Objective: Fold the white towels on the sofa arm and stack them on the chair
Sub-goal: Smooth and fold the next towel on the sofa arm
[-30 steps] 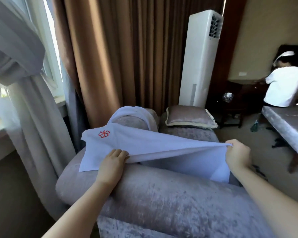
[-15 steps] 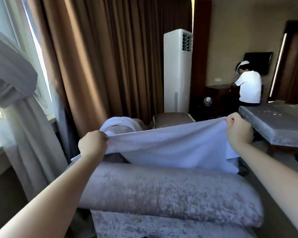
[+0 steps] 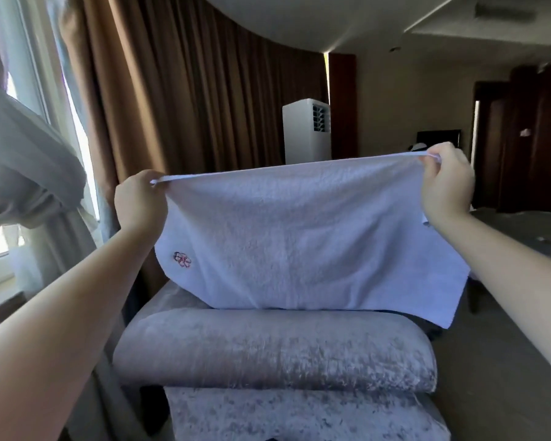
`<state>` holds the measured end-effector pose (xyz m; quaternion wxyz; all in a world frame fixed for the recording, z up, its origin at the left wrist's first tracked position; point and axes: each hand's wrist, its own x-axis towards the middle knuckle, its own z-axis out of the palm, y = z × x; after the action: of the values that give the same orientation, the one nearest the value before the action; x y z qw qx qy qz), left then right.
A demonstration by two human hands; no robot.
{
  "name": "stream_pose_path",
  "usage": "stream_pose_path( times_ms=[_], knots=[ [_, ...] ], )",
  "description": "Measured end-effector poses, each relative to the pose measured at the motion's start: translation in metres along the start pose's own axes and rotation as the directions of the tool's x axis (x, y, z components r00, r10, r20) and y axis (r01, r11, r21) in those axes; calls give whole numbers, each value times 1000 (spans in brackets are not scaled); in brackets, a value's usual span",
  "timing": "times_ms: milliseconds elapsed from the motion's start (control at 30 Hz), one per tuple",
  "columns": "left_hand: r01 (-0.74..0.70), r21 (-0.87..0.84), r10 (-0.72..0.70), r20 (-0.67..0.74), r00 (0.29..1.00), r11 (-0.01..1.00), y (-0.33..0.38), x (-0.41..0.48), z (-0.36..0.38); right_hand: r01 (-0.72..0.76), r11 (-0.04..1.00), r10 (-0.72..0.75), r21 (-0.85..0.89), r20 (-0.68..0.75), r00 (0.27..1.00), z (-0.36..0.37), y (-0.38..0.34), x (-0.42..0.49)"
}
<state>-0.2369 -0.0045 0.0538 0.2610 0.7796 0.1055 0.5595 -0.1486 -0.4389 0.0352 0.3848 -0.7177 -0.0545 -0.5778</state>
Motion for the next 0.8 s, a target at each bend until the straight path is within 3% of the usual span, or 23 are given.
stream_pose_path(
  times_ms=[267, 400, 633, 800],
  knots=[
    [-107, 36, 112, -198, 974, 994, 42, 32, -52, 137, 990, -129, 42, -156, 979, -40, -42, 32],
    [-129, 85, 146, -246, 958, 988, 49, 52, -56, 163, 987, -163, -9, -147, 976, -43, -46, 41],
    [-41, 185, 44, -13, 999, 982, 4, 20, -8, 95, 992, -85, -87, 113, 990, 4, 10, -12],
    [11, 286, -55, 144, 988, 958, -57, -9, 42, 33, 986, 28, -164, 355, 935, 54, 60, -64]
  ],
)
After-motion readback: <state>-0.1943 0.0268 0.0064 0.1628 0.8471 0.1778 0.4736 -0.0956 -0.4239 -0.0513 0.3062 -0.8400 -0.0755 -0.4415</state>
